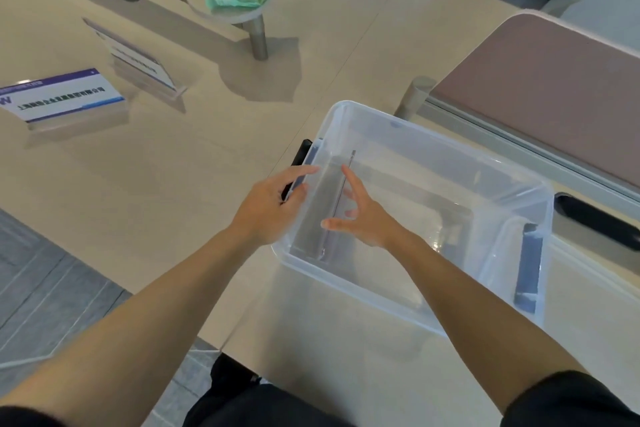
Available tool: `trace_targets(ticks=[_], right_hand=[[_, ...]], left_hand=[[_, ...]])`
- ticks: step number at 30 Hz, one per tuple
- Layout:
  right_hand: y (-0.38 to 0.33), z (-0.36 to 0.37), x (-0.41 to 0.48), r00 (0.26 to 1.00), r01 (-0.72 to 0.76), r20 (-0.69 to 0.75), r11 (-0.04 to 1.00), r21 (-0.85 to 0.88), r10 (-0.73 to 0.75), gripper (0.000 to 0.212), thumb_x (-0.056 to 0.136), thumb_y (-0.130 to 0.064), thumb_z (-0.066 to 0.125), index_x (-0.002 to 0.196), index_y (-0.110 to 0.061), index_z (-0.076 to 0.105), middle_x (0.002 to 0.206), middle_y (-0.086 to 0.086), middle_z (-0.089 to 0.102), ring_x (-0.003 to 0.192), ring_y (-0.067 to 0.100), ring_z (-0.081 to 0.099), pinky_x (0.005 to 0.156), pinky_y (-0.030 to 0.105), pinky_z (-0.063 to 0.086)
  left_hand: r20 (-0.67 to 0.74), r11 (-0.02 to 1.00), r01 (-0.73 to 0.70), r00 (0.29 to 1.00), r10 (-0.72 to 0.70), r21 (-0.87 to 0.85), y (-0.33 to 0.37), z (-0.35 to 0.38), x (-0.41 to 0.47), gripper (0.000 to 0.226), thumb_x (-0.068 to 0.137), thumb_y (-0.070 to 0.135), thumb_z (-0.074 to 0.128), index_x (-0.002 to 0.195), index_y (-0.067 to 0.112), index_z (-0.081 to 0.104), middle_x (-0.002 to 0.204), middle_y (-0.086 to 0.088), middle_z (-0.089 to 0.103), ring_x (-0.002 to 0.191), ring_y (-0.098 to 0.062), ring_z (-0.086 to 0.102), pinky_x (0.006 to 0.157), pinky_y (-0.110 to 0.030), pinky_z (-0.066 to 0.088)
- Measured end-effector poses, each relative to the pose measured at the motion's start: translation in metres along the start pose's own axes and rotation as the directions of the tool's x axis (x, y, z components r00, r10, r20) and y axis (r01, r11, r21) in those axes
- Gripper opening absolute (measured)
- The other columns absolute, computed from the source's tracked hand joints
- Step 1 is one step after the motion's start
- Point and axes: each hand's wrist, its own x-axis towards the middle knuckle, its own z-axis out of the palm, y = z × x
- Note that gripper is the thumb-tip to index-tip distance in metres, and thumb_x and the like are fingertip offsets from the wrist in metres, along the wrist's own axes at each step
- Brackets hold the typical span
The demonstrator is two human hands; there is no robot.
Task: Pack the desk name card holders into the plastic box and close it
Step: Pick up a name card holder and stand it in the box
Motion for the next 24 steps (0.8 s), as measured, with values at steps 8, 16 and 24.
trace_targets(ticks=[8, 16, 24], right_hand=[[-0.005, 0.016, 0.015, 0.998, 0.027, -0.054, 0.999, 0.035, -0.025, 0.111, 0.073, -0.040, 0.085, 0.151, -0.054, 0.007, 0.164, -0.007, 0.017, 0.150, 0.012, 0.019, 0.117, 0.048, 0.033], [-0.008, 0.021, 0.020, 0.993, 0.034, -0.110, 0.999, 0.023, -0.031, 0.110, 0.075, -0.043, 0.083, 0.152, -0.050, 0.005, 0.163, -0.007, 0.021, 0.149, 0.019, 0.025, 0.116, 0.051, 0.034], [-0.007, 0.023, 0.020, 0.990, 0.036, -0.135, 0.999, 0.008, -0.035, 0.106, 0.077, -0.044, 0.081, 0.151, -0.052, 0.006, 0.160, -0.005, 0.028, 0.147, 0.019, 0.030, 0.113, 0.045, 0.038]], left_hand=[[-0.006, 0.998, -0.031, 0.999, 0.031, 0.055, -0.004, 0.001, 0.001, 0.028, 0.096, 0.039, 0.048, 0.122, 0.051, 0.054, 0.107, -0.001, 0.068, 0.091, -0.037, 0.065, 0.082, -0.053, 0.054], [-0.007, 0.994, -0.071, 0.997, 0.072, 0.080, 0.000, -0.002, -0.001, 0.031, 0.097, 0.044, 0.046, 0.127, 0.046, 0.053, 0.122, 0.027, 0.060, 0.094, -0.041, 0.064, 0.080, -0.052, 0.055], [-0.012, 0.995, -0.056, 0.998, 0.057, 0.080, 0.002, -0.002, -0.001, 0.028, 0.098, 0.036, 0.049, 0.124, 0.045, 0.055, 0.122, 0.028, 0.059, 0.093, -0.038, 0.064, 0.081, -0.050, 0.054]])
